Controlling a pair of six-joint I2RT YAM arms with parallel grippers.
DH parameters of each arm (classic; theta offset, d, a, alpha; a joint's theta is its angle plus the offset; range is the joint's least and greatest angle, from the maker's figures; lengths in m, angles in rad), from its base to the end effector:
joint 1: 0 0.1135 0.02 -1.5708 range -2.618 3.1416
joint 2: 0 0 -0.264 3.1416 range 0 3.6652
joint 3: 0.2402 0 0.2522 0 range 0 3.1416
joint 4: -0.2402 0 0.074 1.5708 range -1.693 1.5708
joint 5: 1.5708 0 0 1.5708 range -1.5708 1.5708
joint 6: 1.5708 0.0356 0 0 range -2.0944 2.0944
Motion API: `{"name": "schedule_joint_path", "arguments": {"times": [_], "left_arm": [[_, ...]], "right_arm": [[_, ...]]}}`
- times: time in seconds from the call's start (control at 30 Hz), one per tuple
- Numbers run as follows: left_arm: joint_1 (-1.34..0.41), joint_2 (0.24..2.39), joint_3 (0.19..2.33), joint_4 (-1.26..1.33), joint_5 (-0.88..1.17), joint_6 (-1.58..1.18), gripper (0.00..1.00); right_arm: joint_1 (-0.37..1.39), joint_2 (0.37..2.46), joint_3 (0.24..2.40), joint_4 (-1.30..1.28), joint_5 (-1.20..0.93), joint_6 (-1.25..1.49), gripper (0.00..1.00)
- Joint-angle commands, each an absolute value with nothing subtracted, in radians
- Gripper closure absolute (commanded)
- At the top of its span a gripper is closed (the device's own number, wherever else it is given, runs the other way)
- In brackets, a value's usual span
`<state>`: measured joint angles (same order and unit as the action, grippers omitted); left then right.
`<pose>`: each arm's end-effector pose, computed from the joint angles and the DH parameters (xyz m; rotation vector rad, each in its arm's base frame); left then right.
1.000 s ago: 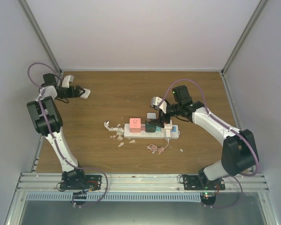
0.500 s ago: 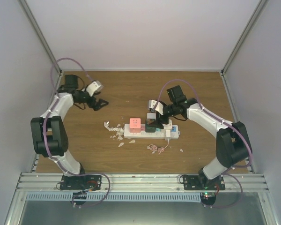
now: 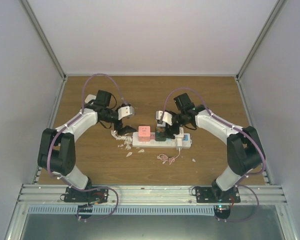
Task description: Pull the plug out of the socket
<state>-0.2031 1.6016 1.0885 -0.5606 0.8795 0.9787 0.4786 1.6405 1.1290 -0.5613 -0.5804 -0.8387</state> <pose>0.3051 -0.0908 0.2244 1.4823 1.7254 -0.7670 0.2848 0.1697 0.2181 -1.6718 1.8515 0.6175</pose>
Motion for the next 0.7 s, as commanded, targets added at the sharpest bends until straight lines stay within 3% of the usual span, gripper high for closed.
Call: {"name": "schedule_joint_path", "arguments": {"times": [0.0, 0.23, 0.67], "left_arm": [[-0.246, 1.584, 1.057, -0.472, 0.896, 1.026, 0.03], [-0.296, 1.601, 1.016, -0.464, 0.882, 1.070, 0.07], [-0.367, 1.617, 0.971, -0.403, 0.851, 1.076, 0.11]], "right_arm": [[0.501, 1.660, 1.114, -0.551, -0.546, -0.847, 0.09], [0.518, 1.658, 1.100, -0.552, -0.532, -0.849, 0.13], [0.537, 1.663, 1.084, -0.541, -0.512, -0.839, 0.32]]}}
